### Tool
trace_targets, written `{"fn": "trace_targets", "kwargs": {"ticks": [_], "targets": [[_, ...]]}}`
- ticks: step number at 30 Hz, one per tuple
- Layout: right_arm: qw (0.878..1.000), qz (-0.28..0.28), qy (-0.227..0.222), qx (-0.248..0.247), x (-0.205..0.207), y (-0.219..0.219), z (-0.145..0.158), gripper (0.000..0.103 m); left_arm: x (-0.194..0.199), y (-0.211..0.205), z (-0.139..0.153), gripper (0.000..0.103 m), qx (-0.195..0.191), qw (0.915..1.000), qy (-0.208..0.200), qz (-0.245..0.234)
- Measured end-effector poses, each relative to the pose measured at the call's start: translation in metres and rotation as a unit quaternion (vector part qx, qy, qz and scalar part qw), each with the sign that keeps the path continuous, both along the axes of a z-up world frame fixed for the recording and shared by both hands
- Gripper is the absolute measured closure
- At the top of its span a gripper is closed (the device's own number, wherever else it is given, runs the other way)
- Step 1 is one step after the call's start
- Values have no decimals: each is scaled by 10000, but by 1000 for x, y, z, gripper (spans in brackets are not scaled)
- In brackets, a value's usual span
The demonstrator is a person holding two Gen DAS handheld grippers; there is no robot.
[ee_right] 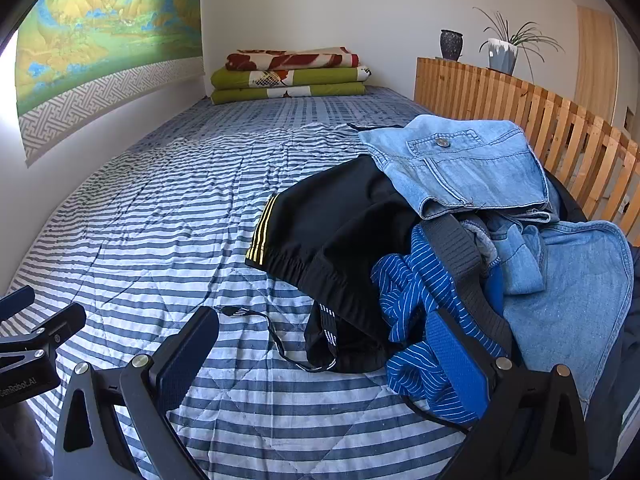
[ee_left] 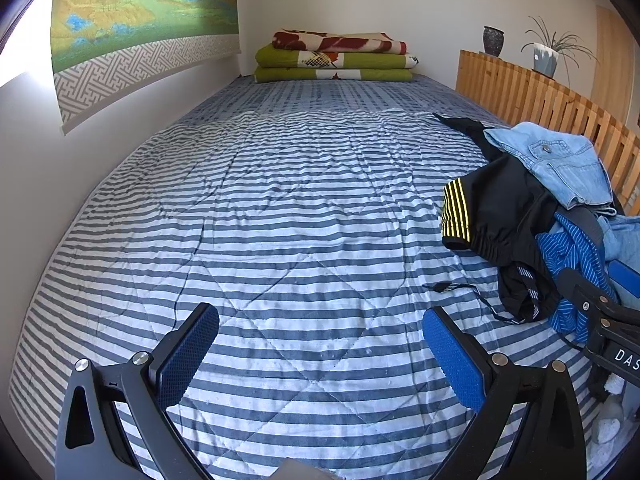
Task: Fold small clothes
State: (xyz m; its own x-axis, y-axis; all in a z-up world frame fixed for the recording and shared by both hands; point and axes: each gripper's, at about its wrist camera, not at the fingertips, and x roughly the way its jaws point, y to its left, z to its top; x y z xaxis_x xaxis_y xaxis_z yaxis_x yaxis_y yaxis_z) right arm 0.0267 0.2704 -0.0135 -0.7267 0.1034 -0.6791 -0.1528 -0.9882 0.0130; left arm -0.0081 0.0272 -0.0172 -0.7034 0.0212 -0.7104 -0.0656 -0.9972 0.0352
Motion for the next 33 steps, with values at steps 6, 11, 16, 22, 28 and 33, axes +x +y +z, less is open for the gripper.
{"fn": "trace_targets", "kwargs": {"ticks": [6, 11, 16, 22, 28, 33], "targets": [[10000, 66, 69, -3, 3, -5, 5, 1, 3, 0, 2, 0, 12, 10000, 5, 7], [9998, 88, 157, -39, 8, -9, 17, 1, 13, -2, 15, 0, 41, 9999, 166, 1], [9994, 39, 315, 127, 16, -14, 28, 1, 20, -3, 21, 0, -6, 9998, 201, 14], [9995, 32, 298, 133, 23, -16, 33, 1, 30, -9, 33, 0, 23, 9995, 311, 37], [9992, 53, 365, 165, 28, -20, 38, 1, 34, -8, 34, 0, -21, 9994, 340, 22], [9992, 65, 358, 165, 28, -20, 37, 1, 33, -6, 32, 0, -42, 9996, 276, -8]]}}
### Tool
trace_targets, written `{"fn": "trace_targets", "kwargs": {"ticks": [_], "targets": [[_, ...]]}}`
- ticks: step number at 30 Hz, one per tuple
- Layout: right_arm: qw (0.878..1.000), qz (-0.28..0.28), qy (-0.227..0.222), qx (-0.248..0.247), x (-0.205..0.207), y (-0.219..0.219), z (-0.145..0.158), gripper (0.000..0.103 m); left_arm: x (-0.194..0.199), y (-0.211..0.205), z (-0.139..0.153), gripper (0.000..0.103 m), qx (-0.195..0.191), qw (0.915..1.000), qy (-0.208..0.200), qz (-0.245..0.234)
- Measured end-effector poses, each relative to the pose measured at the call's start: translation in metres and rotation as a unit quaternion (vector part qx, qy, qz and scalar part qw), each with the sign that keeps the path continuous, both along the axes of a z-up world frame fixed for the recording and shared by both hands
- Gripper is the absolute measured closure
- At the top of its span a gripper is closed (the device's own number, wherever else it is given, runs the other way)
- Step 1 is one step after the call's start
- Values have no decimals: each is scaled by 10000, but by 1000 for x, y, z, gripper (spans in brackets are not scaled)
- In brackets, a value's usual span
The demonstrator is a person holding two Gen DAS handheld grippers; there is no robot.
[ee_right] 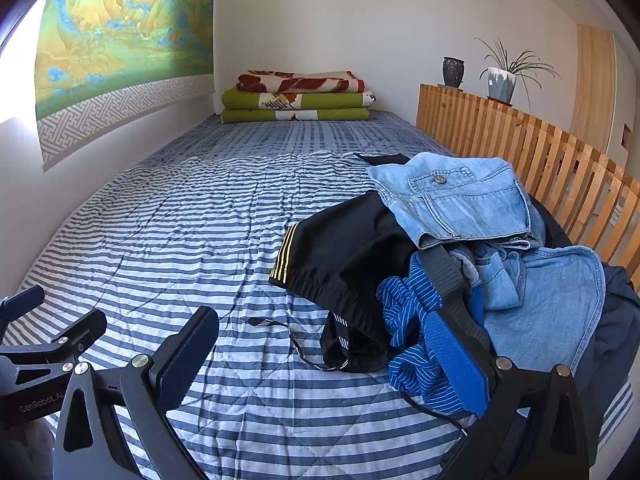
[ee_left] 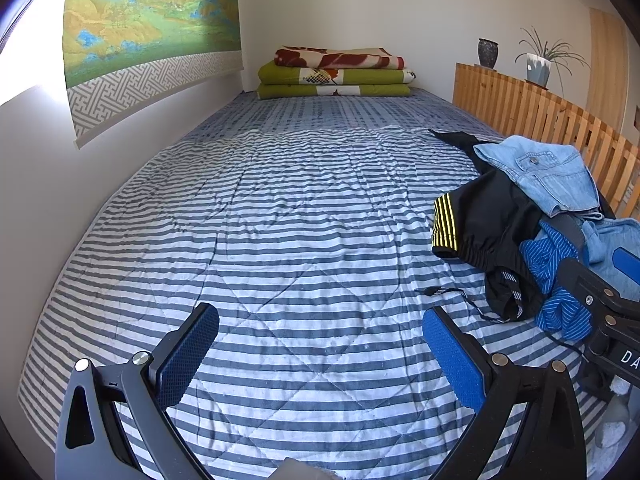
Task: Fold small clothes
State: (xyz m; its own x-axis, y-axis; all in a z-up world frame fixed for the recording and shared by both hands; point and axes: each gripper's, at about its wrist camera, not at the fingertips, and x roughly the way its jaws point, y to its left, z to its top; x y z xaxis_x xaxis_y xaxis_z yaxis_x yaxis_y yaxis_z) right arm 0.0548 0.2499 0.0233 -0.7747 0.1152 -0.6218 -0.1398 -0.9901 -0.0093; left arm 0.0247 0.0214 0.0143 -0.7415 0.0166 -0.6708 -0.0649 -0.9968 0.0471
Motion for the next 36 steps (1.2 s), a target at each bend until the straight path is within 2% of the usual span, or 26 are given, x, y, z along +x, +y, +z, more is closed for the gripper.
{"fn": "trace_targets", "kwargs": {"ticks": [36], "targets": [[9998, -87, -171, -44, -7, 12, -15, 1, -6, 8, -11, 0, -55, 9999, -87, -41]]}}
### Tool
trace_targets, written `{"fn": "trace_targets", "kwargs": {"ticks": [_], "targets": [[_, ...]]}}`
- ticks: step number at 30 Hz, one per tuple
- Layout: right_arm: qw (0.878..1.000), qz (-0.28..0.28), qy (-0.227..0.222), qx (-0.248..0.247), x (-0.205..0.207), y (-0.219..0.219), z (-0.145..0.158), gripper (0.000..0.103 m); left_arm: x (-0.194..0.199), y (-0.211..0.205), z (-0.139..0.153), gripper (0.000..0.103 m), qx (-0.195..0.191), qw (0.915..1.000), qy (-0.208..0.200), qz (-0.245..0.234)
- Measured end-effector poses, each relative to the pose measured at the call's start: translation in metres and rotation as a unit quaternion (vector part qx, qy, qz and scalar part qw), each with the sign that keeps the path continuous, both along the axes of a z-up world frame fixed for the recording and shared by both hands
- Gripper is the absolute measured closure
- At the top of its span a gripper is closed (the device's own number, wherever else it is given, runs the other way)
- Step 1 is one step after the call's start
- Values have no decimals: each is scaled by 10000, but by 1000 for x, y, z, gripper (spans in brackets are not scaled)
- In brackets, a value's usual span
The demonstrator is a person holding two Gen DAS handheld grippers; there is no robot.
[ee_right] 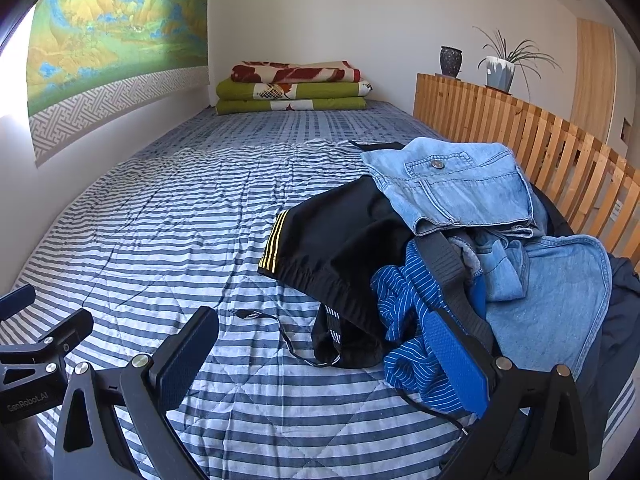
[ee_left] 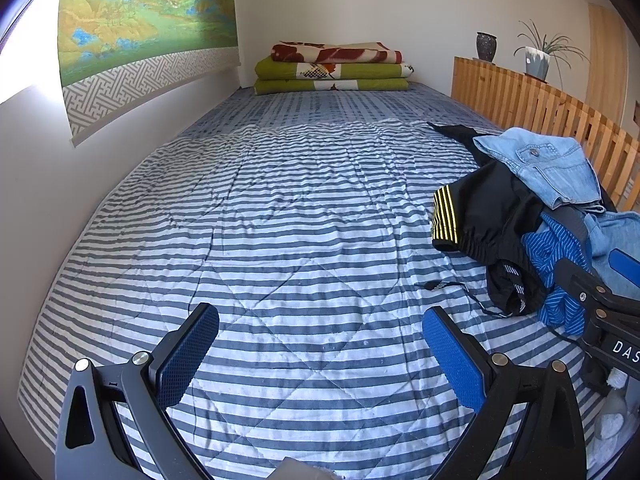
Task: Fold small clothes
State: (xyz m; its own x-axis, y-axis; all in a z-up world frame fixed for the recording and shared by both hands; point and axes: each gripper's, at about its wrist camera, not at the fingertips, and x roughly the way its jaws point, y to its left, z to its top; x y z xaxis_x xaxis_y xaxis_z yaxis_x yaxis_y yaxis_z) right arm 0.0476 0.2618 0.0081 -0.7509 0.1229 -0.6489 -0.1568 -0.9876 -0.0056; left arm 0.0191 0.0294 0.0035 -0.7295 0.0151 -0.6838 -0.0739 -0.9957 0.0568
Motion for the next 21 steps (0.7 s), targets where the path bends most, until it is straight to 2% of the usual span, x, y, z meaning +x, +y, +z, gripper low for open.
{"fn": "trace_targets", "kwargs": {"ticks": [7, 15, 18, 21], "targets": [[9999, 27, -59, -119, -2, 7, -2, 1, -2, 12, -1, 0, 21, 9999, -51, -107], [9981, -191, -305, -495, -6, 41, -18, 2, -2, 27, -2, 0, 100, 9994, -126, -294], [9977, -314, -307, -509, -6, 61, -18, 8, -5, 27, -5, 0, 180, 9993, -209, -270], [9952, -439, -475, -738, -9, 88, -21, 19, -8, 23, -10, 0, 349, 9980, -394, -355]]}}
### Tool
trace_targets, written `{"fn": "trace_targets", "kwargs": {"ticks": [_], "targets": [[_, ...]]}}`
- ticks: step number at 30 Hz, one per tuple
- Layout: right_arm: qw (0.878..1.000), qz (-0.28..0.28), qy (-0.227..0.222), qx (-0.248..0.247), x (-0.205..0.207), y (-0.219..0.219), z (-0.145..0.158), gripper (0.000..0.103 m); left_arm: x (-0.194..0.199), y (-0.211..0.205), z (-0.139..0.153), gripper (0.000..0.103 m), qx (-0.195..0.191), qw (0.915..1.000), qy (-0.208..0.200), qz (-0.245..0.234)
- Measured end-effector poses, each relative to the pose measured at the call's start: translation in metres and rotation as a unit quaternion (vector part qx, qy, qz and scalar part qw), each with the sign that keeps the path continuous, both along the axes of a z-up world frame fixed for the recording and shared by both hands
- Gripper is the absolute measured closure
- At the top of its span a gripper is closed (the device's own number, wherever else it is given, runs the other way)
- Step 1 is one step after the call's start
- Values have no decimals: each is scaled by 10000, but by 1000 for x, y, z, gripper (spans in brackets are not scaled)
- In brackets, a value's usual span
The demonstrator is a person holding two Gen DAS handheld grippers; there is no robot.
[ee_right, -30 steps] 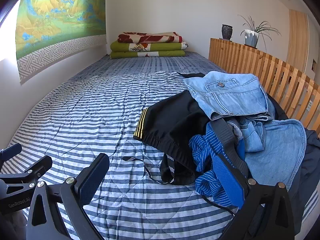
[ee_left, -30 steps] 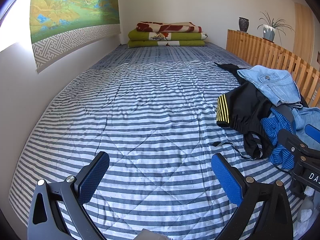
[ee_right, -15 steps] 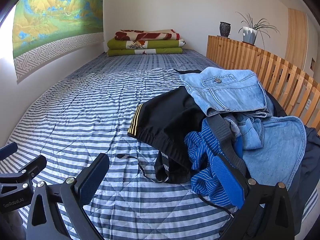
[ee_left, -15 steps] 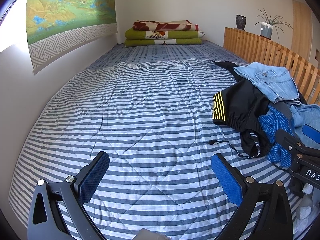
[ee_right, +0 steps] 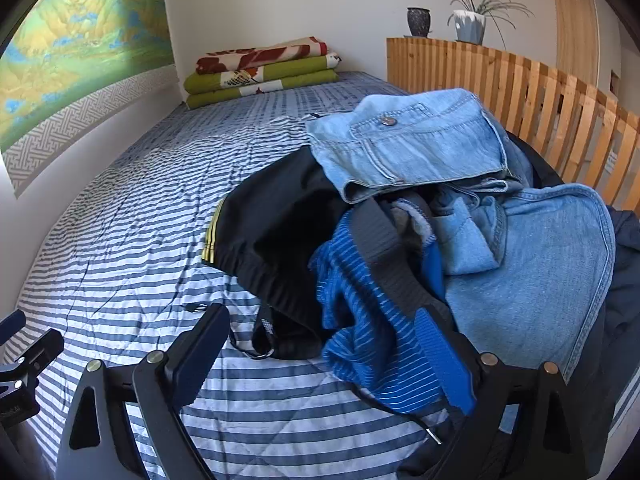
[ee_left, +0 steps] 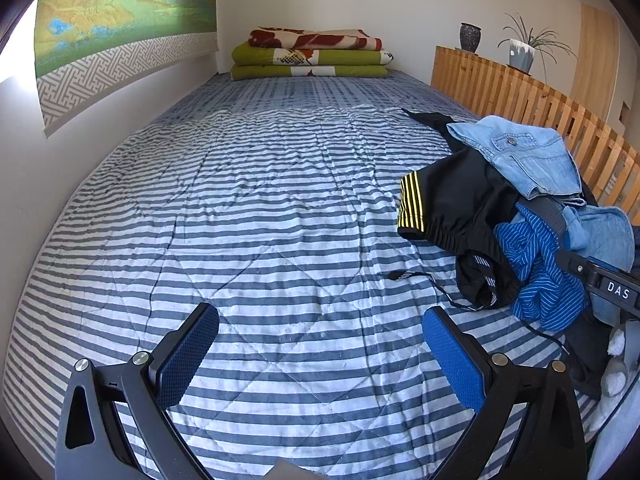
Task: Fold small clothes
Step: 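Reach the right gripper into the pile and grasp the blue pinstriped shorts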
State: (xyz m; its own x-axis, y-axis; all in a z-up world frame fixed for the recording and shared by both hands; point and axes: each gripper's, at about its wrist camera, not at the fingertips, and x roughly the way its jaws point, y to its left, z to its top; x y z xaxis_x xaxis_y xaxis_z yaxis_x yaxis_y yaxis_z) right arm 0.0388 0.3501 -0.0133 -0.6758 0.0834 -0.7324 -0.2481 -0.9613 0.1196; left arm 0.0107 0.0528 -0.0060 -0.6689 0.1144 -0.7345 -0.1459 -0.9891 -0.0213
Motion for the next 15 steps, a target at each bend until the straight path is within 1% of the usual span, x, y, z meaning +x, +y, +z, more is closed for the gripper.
{"fn": "trace_targets", "kwargs": {"ticks": [2, 7, 9, 10, 15], "targets": [[9996, 40, -250, -118, -4, 15, -7, 33, -2, -1, -4, 0, 64, 9999, -98, -20], [9955, 228, -892, -210, -16, 36, -28, 50, -1, -1, -6, 0, 84, 9999, -117, -30], [9938, 287, -1024, -316, -16, 37, -33, 52, -1, 0, -7, 0, 65, 9999, -95, -36], [9938, 297, -1031, -276, -16, 37, -34, 52, 0, -1, -7, 0, 49, 9999, -88, -35], [9943, 260, -1014, 184, -28, 31, -34, 52, -2, -7, -12, 0, 49, 9999, -163, 12]]}}
